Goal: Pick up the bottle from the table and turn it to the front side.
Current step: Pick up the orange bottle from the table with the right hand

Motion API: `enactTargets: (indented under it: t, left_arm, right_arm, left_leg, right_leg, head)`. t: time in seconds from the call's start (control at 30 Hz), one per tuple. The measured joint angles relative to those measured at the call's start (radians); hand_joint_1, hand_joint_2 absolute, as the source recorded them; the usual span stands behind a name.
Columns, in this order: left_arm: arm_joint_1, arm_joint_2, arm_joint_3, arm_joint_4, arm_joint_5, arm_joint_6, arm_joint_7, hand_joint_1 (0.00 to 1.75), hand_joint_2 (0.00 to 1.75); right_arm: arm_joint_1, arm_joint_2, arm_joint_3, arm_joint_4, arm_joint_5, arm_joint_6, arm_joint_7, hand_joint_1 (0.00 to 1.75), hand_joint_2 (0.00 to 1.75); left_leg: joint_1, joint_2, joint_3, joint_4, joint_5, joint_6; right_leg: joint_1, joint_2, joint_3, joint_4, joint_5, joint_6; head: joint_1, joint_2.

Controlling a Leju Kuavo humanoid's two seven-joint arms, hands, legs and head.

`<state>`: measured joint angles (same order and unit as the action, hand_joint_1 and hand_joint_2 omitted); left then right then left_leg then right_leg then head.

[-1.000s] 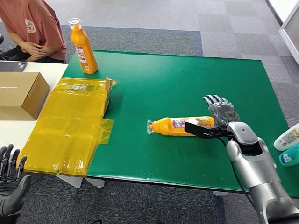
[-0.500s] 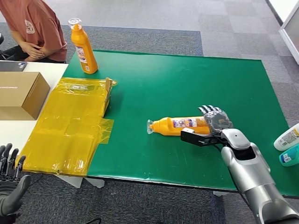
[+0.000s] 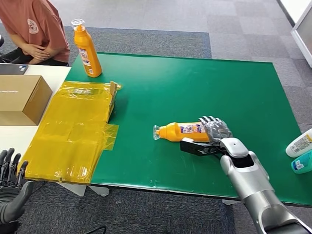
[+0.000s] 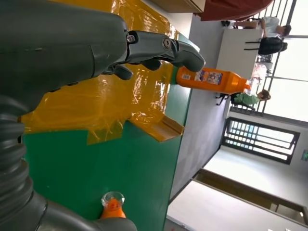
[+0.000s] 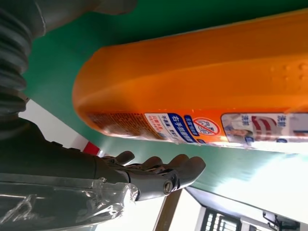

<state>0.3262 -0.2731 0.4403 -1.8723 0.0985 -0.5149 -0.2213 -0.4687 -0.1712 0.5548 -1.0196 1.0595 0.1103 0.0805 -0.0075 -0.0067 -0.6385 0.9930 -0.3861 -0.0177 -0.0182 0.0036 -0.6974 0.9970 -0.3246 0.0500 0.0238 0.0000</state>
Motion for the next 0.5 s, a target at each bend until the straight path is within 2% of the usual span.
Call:
enactTargets:
  t: [0.3, 0.5]
  left_arm:
    - [0.0, 0.001, -0.003, 0.0, 0.0, 0.004, 0.0, 0.0, 1.75]
    - [0.0, 0.016, -0.031, 0.0, 0.006, 0.029, 0.0, 0.0, 1.75]
  right_arm:
    - [-0.01, 0.02, 0.002, 0.043, 0.0, -0.008, 0.0, 0.0, 1.75]
    - [-0.057, 0.045, -0.001, 0.111, -0.017, -0.014, -0.007, 0.0, 1.75]
  left_leg:
    - [0.0, 0.0, 0.0, 0.0, 0.0, 0.0]
    - [0.0, 0.0, 0.0, 0.0, 0.0, 0.0]
  right_leg:
    - [0.0, 0.0, 0.0, 0.0, 0.0, 0.0]
    - [0.0, 0.0, 0.0, 0.0, 0.0, 0.0]
  head:
    - [0.0, 0.0]
    - [0.0, 0.0]
